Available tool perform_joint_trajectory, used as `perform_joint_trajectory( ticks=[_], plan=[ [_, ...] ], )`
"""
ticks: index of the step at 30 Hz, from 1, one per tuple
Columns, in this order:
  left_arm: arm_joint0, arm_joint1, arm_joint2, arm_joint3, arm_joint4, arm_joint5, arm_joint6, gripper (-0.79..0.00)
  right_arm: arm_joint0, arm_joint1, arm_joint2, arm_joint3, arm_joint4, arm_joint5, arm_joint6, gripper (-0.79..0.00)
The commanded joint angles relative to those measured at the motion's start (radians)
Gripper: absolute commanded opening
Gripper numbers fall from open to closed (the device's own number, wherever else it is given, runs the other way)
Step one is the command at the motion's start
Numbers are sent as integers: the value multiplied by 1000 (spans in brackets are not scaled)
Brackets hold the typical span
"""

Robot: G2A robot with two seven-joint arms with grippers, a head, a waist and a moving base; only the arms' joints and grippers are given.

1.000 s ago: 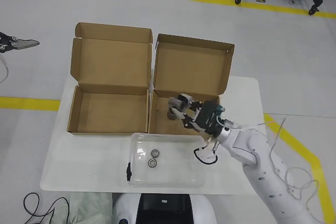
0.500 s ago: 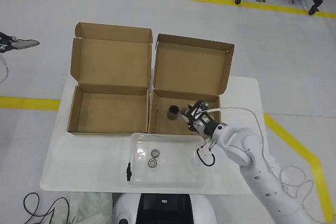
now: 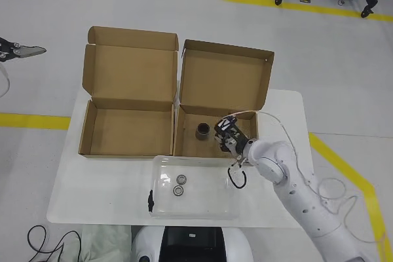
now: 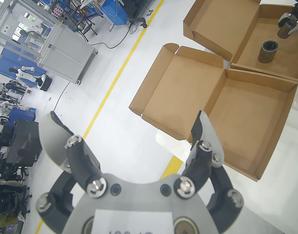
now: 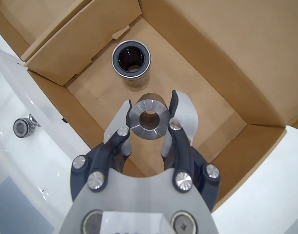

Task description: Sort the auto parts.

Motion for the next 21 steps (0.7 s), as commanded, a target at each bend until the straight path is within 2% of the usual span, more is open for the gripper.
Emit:
perform_joint_trajectory(
  ticks=[1,10,11,13,14,15,17,20,21],
  plan=[
    [0,0,0,0,0,0,0,0,27,-7,-18,33,7,2,15,-785],
    [0,0,0,0,0,0,0,0,124,-43,-107,167,15,20,50,-785],
    [0,0,0,0,0,0,0,0,132,-46,-115,179,8,26,53,-767],
    [0,0,0,0,0,0,0,0,142,-52,-126,198,10,28,49,-683],
    [0,0,0,0,0,0,0,0,147,-54,-131,207,6,30,51,-671],
    [0,0,0,0,0,0,0,0,152,-57,-135,213,4,31,51,-610],
    [0,0,0,0,0,0,0,0,161,-60,-140,225,-7,37,52,-536],
    [0,0,0,0,0,0,0,0,165,-63,-143,225,-16,38,43,-246],
    [0,0,0,0,0,0,0,0,165,-63,-141,223,-20,36,41,-200]
  ],
)
